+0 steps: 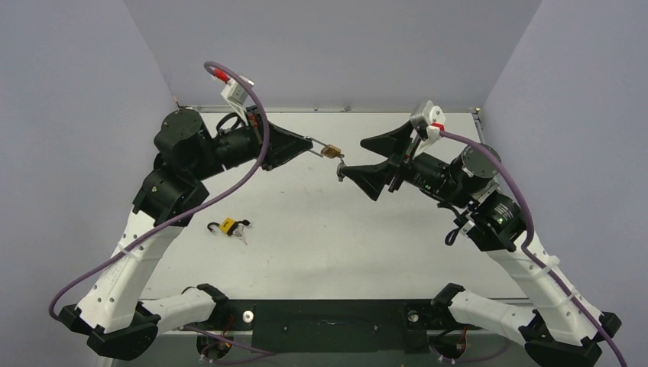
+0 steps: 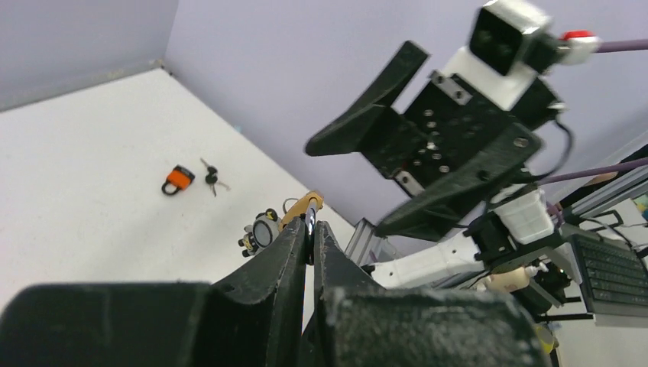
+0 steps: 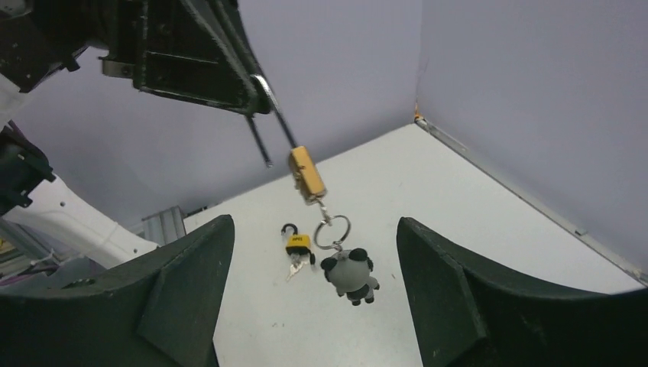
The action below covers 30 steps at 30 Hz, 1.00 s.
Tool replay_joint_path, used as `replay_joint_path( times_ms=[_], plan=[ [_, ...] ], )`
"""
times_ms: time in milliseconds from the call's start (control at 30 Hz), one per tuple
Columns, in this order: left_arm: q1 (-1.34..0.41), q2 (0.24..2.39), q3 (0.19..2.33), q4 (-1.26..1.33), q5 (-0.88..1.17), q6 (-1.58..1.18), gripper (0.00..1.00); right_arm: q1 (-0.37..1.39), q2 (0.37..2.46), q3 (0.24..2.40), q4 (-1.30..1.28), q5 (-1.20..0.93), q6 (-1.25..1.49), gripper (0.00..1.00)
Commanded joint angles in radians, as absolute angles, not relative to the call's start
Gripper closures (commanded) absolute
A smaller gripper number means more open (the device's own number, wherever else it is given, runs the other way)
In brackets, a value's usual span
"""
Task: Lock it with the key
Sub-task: Lock the lock.
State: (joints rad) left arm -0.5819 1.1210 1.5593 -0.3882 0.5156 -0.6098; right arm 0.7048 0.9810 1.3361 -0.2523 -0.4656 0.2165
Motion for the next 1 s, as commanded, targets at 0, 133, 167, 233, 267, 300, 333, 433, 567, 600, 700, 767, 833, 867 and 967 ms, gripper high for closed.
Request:
replay_joint_path(
  times_ms=[0, 133, 167, 233, 267, 300, 333, 433, 567, 600, 700, 767, 833, 867, 967],
  plan=[
    [-0.594, 1.084, 1.686, -0.301, 0.453, -0.671, 1.00, 0.599, 1.043, 1.380, 0.030, -0.692, 0.372, 0.28],
    [-0.597, 1.093, 1.740, -0.318, 0.451, -0.676, 1.00, 0.544, 1.096, 1.417, 0.231, -0.811, 0.531, 0.29],
    [-0.598, 1.093, 1.743, -0.323, 0.449, -0.677, 1.00, 0.544, 1.115, 1.425, 0.263, -0.827, 0.555, 0.29],
    [-0.597, 1.091, 1.751, -0.328, 0.446, -0.677, 1.00, 0.545, 1.142, 1.439, 0.368, -0.868, 0.644, 0.31],
    [-0.598, 1.089, 1.757, -0.329, 0.444, -0.677, 1.00, 0.545, 1.151, 1.441, 0.423, -0.886, 0.690, 0.31],
    [-0.598, 1.088, 1.761, -0.331, 0.443, -0.677, 1.00, 0.548, 1.163, 1.441, 0.464, -0.892, 0.708, 0.32],
    [-0.599, 1.088, 1.766, -0.331, 0.440, -0.676, 1.00, 0.550, 1.167, 1.440, 0.484, -0.902, 0.737, 0.33],
    [-0.599, 1.086, 1.778, -0.338, 0.432, -0.672, 1.00, 0.579, 1.182, 1.427, 0.547, -0.919, 0.779, 0.34],
    [-0.600, 1.083, 1.788, -0.338, 0.434, -0.673, 1.00, 0.614, 1.192, 1.424, 0.523, -0.917, 0.761, 0.43],
    [-0.600, 1.082, 1.788, -0.338, 0.434, -0.672, 1.00, 0.621, 1.192, 1.423, 0.520, -0.914, 0.759, 0.44],
    [-0.600, 1.079, 1.786, -0.332, 0.441, -0.674, 1.00, 0.631, 1.198, 1.429, 0.488, -0.900, 0.731, 0.45],
    [-0.600, 1.077, 1.783, -0.327, 0.445, -0.677, 1.00, 0.635, 1.208, 1.440, 0.468, -0.896, 0.718, 0.46],
    [-0.600, 1.076, 1.781, -0.325, 0.447, -0.677, 1.00, 0.636, 1.221, 1.458, 0.465, -0.897, 0.720, 0.46],
    [-0.600, 1.076, 1.781, -0.324, 0.448, -0.676, 1.00, 0.638, 1.233, 1.472, 0.459, -0.898, 0.718, 0.47],
    [-0.600, 1.076, 1.784, -0.325, 0.451, -0.674, 1.00, 0.639, 1.249, 1.499, 0.437, -0.899, 0.706, 0.48]
  ],
)
